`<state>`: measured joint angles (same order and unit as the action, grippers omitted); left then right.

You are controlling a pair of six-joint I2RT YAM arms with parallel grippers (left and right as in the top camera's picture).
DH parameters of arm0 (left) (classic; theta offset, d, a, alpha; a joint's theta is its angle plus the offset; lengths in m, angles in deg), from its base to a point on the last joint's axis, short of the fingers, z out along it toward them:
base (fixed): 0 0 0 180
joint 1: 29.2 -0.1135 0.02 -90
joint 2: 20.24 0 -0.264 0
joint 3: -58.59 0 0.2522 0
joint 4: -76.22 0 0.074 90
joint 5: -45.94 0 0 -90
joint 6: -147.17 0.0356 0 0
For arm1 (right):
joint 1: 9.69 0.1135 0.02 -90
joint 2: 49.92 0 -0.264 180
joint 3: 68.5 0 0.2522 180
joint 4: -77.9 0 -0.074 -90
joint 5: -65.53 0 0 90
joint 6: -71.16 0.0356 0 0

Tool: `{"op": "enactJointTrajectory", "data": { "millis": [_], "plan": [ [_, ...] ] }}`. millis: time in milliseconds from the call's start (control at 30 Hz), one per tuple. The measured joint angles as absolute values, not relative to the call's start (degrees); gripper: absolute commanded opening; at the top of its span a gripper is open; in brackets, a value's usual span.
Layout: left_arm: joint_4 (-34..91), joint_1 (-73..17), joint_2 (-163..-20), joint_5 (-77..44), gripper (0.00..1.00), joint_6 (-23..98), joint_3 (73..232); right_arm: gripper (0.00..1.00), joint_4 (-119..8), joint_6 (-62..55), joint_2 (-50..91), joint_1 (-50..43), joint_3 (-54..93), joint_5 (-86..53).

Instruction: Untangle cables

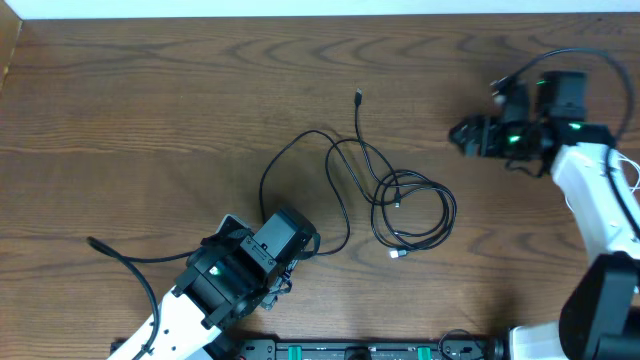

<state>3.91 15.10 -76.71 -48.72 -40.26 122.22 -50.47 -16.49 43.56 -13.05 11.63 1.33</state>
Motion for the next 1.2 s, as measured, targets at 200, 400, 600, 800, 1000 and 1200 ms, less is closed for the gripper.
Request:
{"op": "enactJointTrajectory", "data": {
  "millis": [200,400,600,800,1000,1200],
  "plan": [
    [3.89,15.1,-76.71,-48.75,0.96,-40.26,122.22,0.82,-43.89,-16.22,47.4,-6.56,11.63,-6.08],
    [3.89,15.1,-76.71,-48.75,0.96,-40.26,122.22,0.83,-39.3,-16.27,50.7,-2.32,11.63,-10.75],
    [3.89,15.1,-76.71,-48.72,0.96,-40.26,122.22,0.86,-36.18,-15.5,55.1,-0.5,11.63,-16.46],
    [3.91,15.1,-76.71,-48.75,0.96,-40.26,122.22,0.13,-35.61,-12.51,59.03,-0.37,11.76,-21.55],
    [3.91,15.1,-76.71,-48.72,0.96,-40.26,122.22,0.01,-36.05,-11.24,59.25,0.29,12.04,-21.64],
    [3.91,15.1,-76.71,-48.75,0.96,-40.26,122.22,0.01,-36.53,-13.34,56.41,0.44,12.3,-15.01]
  ]
}}
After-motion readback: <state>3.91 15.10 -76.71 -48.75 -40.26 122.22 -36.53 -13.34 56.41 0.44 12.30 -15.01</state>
